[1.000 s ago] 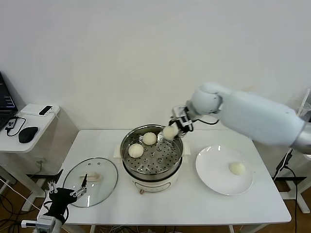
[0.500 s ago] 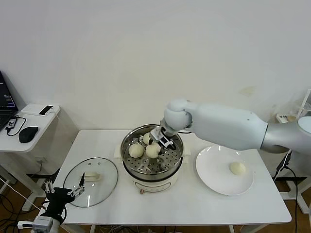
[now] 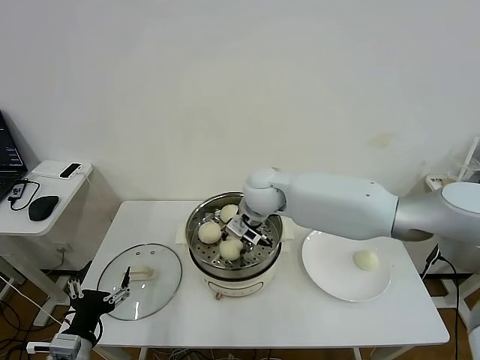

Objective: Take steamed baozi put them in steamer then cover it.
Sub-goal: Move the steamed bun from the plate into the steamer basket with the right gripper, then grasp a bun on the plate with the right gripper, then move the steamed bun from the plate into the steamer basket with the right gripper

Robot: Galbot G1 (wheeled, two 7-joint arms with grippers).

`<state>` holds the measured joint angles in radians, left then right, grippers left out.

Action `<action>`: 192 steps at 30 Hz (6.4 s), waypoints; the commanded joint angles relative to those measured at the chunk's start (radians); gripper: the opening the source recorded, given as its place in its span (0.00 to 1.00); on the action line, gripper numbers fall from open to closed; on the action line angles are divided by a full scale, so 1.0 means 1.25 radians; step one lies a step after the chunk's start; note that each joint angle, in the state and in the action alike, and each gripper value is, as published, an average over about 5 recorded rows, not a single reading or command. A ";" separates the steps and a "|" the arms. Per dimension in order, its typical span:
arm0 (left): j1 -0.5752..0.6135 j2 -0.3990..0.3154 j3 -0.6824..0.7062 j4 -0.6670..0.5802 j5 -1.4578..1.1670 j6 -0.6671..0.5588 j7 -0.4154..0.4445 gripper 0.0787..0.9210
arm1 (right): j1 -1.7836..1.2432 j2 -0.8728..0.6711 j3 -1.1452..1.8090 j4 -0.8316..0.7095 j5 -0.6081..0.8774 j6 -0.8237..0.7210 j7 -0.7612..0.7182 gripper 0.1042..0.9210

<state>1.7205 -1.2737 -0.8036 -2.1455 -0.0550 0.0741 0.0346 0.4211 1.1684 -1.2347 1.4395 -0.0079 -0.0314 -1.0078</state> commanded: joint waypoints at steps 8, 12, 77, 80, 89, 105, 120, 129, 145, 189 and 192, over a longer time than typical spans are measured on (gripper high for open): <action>-0.003 0.003 0.000 0.002 -0.001 0.000 0.000 0.88 | 0.029 -0.023 0.019 0.014 0.017 0.009 -0.007 0.78; -0.006 0.006 0.001 0.003 -0.002 0.000 0.001 0.88 | 0.056 -0.059 0.045 0.024 0.037 -0.026 -0.029 0.87; -0.009 0.042 -0.004 0.020 -0.008 0.004 0.005 0.88 | -0.548 -0.379 0.630 -0.235 -0.304 -0.142 -0.067 0.88; -0.008 0.042 -0.006 0.020 -0.009 0.004 0.006 0.88 | -0.551 -0.376 0.628 -0.237 -0.315 -0.143 -0.069 0.88; -0.015 0.042 -0.006 0.022 -0.010 0.005 0.006 0.88 | -0.543 -0.359 0.630 -0.285 -0.314 -0.149 -0.057 0.88; -0.015 0.048 -0.012 0.022 -0.016 0.007 0.007 0.88 | -0.534 -0.349 0.630 -0.299 -0.330 -0.164 -0.078 0.73; -0.022 0.053 -0.014 0.023 -0.020 0.011 0.008 0.88 | -0.365 -0.443 0.485 -0.155 -0.195 -0.193 -0.105 0.61; -0.035 0.061 -0.008 0.026 -0.023 0.015 0.009 0.88 | -0.042 -0.423 0.248 -0.046 0.027 -0.286 -0.063 0.62; -0.052 0.070 -0.002 0.042 -0.026 0.012 0.009 0.88 | 0.159 -0.173 0.034 0.043 0.387 -0.490 0.132 0.63; -0.071 0.074 -0.006 0.051 -0.031 0.010 0.009 0.88 | 0.000 -0.055 0.019 -0.062 0.398 -0.557 0.207 0.71; -0.071 0.073 -0.006 0.051 -0.031 0.010 0.009 0.88 | 0.030 -0.080 0.025 -0.042 0.395 -0.557 0.191 0.81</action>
<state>1.6313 -1.1823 -0.8104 -2.0825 -0.0936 0.0864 0.0456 0.4199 1.0971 -1.2162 1.3603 0.4871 -0.7236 -0.7503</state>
